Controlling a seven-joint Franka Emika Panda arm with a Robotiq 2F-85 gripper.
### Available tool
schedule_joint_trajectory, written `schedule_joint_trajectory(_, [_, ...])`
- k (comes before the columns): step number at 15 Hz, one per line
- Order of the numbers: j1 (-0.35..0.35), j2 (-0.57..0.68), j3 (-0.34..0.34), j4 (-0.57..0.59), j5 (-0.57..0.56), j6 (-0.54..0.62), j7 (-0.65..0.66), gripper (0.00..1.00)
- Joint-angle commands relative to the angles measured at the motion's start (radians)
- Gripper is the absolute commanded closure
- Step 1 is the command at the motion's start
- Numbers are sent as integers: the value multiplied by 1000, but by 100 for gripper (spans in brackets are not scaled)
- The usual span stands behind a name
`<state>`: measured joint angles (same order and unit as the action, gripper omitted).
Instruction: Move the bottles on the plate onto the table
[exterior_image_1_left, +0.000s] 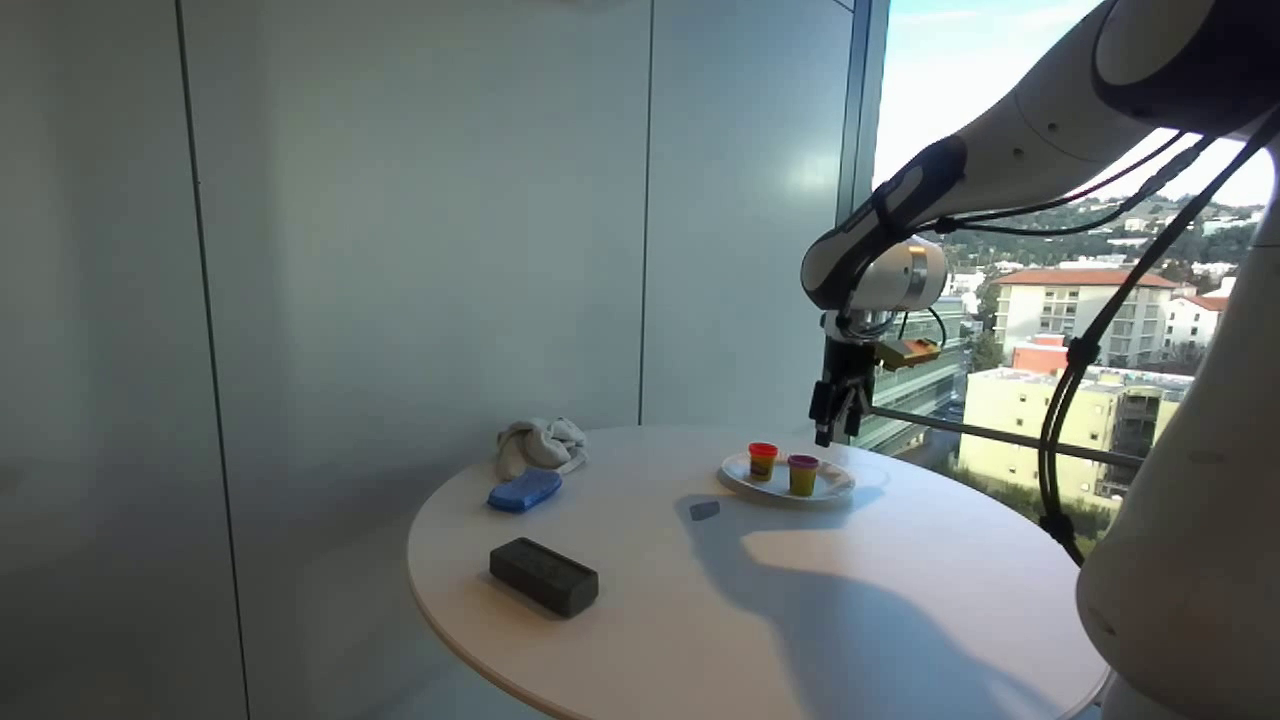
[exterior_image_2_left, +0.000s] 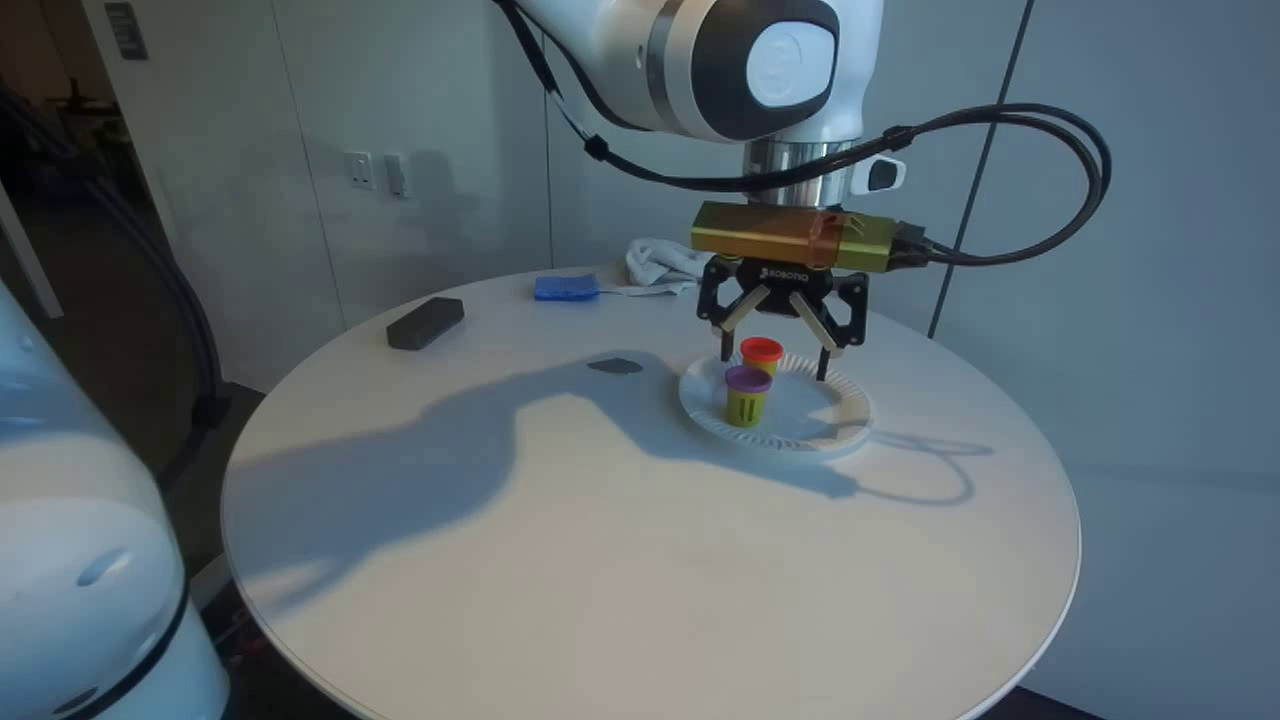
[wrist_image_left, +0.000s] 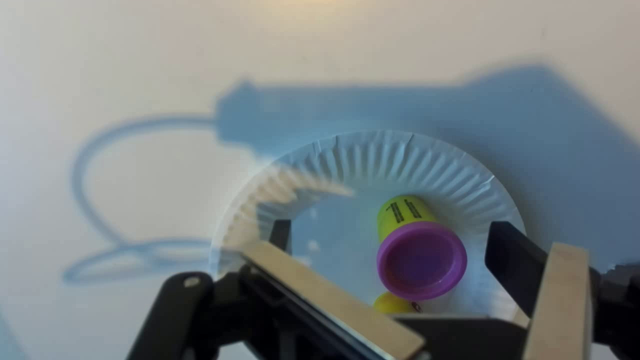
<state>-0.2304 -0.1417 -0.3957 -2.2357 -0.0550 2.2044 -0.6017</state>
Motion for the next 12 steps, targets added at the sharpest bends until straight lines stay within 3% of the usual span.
schedule_joint_trajectory(1, [-7, 73, 13, 62, 32, 15, -98, 0])
schedule_joint_trajectory(8, [-10, 129, 59, 110, 179, -32, -253, 0])
schedule_joint_trajectory(12, [-18, 181, 81, 125, 151, -11, -238, 0])
